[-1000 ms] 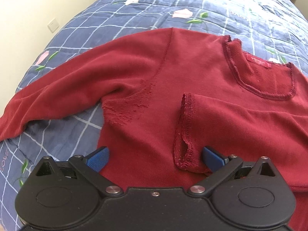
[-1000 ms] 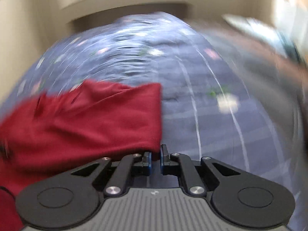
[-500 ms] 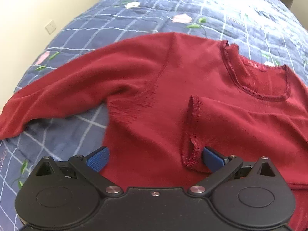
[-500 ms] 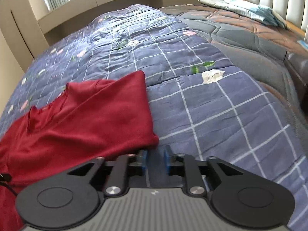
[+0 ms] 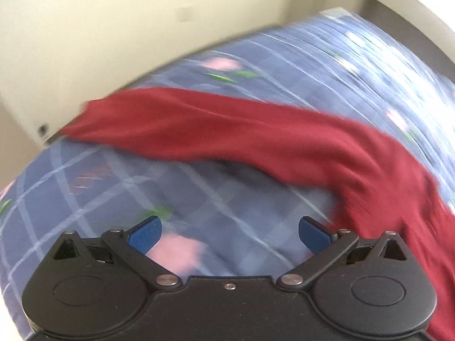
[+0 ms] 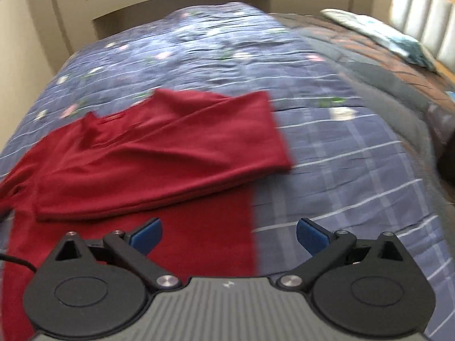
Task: Fold small clothes
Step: 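Open the right tool and smooth the folded sleeve flat, then grasp the other sleeve cuff with the left tool and fold it across the body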
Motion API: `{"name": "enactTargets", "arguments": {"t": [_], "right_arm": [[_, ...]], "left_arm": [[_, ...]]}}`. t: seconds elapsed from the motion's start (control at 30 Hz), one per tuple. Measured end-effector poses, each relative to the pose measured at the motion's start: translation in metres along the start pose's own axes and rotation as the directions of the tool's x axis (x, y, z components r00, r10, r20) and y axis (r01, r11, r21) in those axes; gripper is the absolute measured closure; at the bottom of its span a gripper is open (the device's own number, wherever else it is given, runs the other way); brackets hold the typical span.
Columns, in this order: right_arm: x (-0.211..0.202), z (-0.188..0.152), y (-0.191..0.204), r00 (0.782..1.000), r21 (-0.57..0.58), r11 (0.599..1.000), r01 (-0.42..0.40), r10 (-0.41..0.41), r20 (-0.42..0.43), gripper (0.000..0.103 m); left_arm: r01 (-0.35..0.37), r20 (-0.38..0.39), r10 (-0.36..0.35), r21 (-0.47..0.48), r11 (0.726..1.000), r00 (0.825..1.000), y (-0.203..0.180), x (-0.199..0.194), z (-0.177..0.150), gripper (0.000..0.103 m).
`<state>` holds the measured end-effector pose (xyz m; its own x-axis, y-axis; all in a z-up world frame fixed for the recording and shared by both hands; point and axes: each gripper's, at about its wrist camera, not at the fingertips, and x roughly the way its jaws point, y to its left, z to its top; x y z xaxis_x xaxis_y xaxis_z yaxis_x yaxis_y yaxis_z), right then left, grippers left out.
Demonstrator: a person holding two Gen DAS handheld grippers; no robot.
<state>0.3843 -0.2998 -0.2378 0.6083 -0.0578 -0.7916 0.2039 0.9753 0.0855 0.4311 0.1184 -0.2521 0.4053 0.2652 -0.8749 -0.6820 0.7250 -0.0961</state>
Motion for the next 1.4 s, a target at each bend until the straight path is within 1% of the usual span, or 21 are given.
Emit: {"name": "enactTargets", "arguments": {"t": [0.13,0.27,0.4,0.47,0.57,0.63,0.67,0.7,0.73,0.77,0.83,0.87,0.9,0.97,1.0,1.07,1.13,1.2,1.27,1.3,1.4], "right_arm": [[-0.004,-0.007,0.037,0.998,-0.057,0.997,-0.058,0.058,-0.006,0.0],[-0.005,-0.016,0.065,0.994,-0.115,0.987,-0.109,0.105,-0.04,0.0],[-0.003,-0.026,0.082,0.989,-0.151,0.98,-0.131,0.119,-0.085,0.0],[0.0,-0.031,0.087,0.987,-0.156,0.979,-0.131,0.115,-0.109,0.0],[0.002,-0.036,0.092,0.985,-0.167,0.978,-0.127,0.105,-0.135,0.0],[0.003,-0.037,0.094,0.984,-0.172,0.977,-0.128,0.104,-0.142,0.0],[0.004,-0.038,0.095,0.984,-0.172,0.977,-0.129,0.104,-0.144,0.0],[0.004,-0.038,0.095,0.984,-0.171,0.977,-0.13,0.105,-0.146,0.0],[0.005,-0.038,0.096,0.983,-0.171,0.976,-0.131,0.106,-0.148,0.0],[0.006,-0.038,0.096,0.983,-0.171,0.976,-0.133,0.108,-0.149,0.0],[0.008,-0.039,0.097,0.982,-0.168,0.976,-0.136,0.11,-0.154,0.0],[0.008,-0.04,0.097,0.982,-0.165,0.977,-0.136,0.111,-0.156,0.0],[0.008,-0.04,0.096,0.981,-0.161,0.977,-0.138,0.112,-0.157,0.0],[0.008,-0.041,0.096,0.981,-0.153,0.978,-0.14,0.116,-0.157,0.0],[0.007,-0.041,0.095,0.981,-0.149,0.979,-0.141,0.118,-0.155,0.0],[0.005,-0.039,0.095,0.982,-0.144,0.979,-0.145,0.124,-0.145,0.0],[0.002,-0.037,0.093,0.983,-0.139,0.979,-0.15,0.132,-0.128,0.0],[0.0,-0.034,0.091,0.985,-0.132,0.98,-0.147,0.133,-0.114,0.0],[-0.002,-0.032,0.086,0.986,-0.118,0.983,-0.144,0.132,-0.1,0.0],[-0.003,-0.03,0.082,0.987,-0.108,0.984,-0.14,0.131,-0.092,0.0],[-0.006,-0.027,0.069,0.99,-0.08,0.988,-0.13,0.124,-0.071,0.0]], "left_arm": [[-0.015,0.013,0.018,-0.202,0.979,1.0,0.06,0.008,0.023,0.001],[-0.031,0.021,0.042,-0.369,0.929,0.999,0.108,0.018,0.042,0.001],[0.015,0.055,0.014,-0.491,0.871,0.998,0.139,0.03,0.053,0.001],[0.031,0.063,0.003,-0.538,0.842,0.998,0.15,0.037,0.057,0.004],[0.054,0.074,-0.011,-0.608,0.792,0.997,0.164,0.05,0.062,0.023],[0.073,0.103,-0.009,-0.641,0.764,0.995,0.174,0.057,0.063,0.042],[0.074,0.109,-0.002,-0.656,0.752,0.994,0.178,0.06,0.063,0.047],[0.077,0.109,-0.005,-0.668,0.74,0.994,0.182,0.064,0.064,0.056],[0.082,0.11,-0.009,-0.675,0.733,0.994,0.185,0.067,0.065,0.065],[0.091,0.117,-0.016,-0.678,0.729,0.993,0.187,0.07,0.066,0.07],[0.108,0.126,-0.029,-0.685,0.72,0.992,0.19,0.072,0.069,0.093],[0.117,0.135,-0.032,-0.686,0.718,0.99,0.191,0.071,0.07,0.098],[0.118,0.141,-0.029,-0.679,0.725,0.99,0.19,0.069,0.071,0.099],[0.121,0.162,-0.02,-0.643,0.756,0.987,0.184,0.063,0.075,0.1],[0.119,0.179,-0.01,-0.616,0.778,0.984,0.181,0.058,0.077,0.1],[0.108,0.232,0.018,-0.521,0.847,0.973,0.164,0.043,0.085,0.1],[0.128,0.308,0.003,-0.403,0.906,0.952,0.142,0.026,0.093,0.1],[0.168,0.384,-0.056,-0.265,0.95,0.922,0.115,0.007,0.101,0.1],[0.22,0.441,-0.132,-0.156,0.963,0.888,0.089,-0.011,0.106,0.1],[0.258,0.466,-0.182,-0.102,0.961,0.866,0.075,-0.021,0.107,0.1],[0.351,0.507,-0.307,0.009,0.936,0.805,0.037,-0.048,0.108,0.1]]}}
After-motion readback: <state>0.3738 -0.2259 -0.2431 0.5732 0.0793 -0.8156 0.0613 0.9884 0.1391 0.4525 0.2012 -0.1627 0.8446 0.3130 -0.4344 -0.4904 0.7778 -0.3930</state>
